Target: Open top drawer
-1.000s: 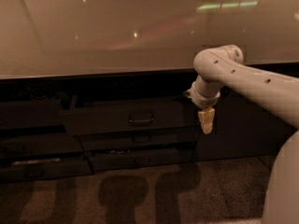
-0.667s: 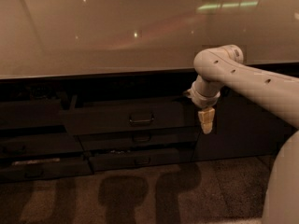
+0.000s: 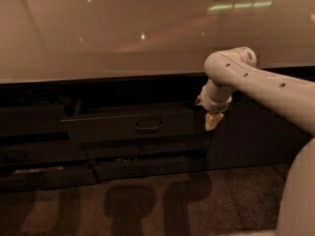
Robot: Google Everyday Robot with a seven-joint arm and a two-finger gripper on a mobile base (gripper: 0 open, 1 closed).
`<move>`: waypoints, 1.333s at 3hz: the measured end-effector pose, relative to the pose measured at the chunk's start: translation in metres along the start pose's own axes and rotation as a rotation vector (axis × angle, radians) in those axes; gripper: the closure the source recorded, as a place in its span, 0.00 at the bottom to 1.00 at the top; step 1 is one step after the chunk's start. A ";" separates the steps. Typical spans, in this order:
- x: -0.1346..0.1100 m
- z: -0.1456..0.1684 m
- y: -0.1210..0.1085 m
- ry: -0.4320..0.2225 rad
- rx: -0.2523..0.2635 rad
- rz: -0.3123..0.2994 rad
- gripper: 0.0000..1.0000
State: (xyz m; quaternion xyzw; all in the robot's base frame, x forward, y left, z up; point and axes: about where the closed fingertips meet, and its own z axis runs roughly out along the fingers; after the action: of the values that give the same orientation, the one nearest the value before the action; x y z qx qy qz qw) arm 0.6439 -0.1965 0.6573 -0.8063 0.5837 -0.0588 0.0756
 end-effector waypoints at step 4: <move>-0.002 0.000 0.000 0.000 0.000 0.000 1.00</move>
Offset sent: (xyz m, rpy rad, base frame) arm 0.0000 0.0000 0.0000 0.0000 0.0000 0.0000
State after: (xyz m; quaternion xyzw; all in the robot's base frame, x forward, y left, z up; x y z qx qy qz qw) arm 0.6437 -0.1949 0.6575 -0.8063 0.5837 -0.0587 0.0756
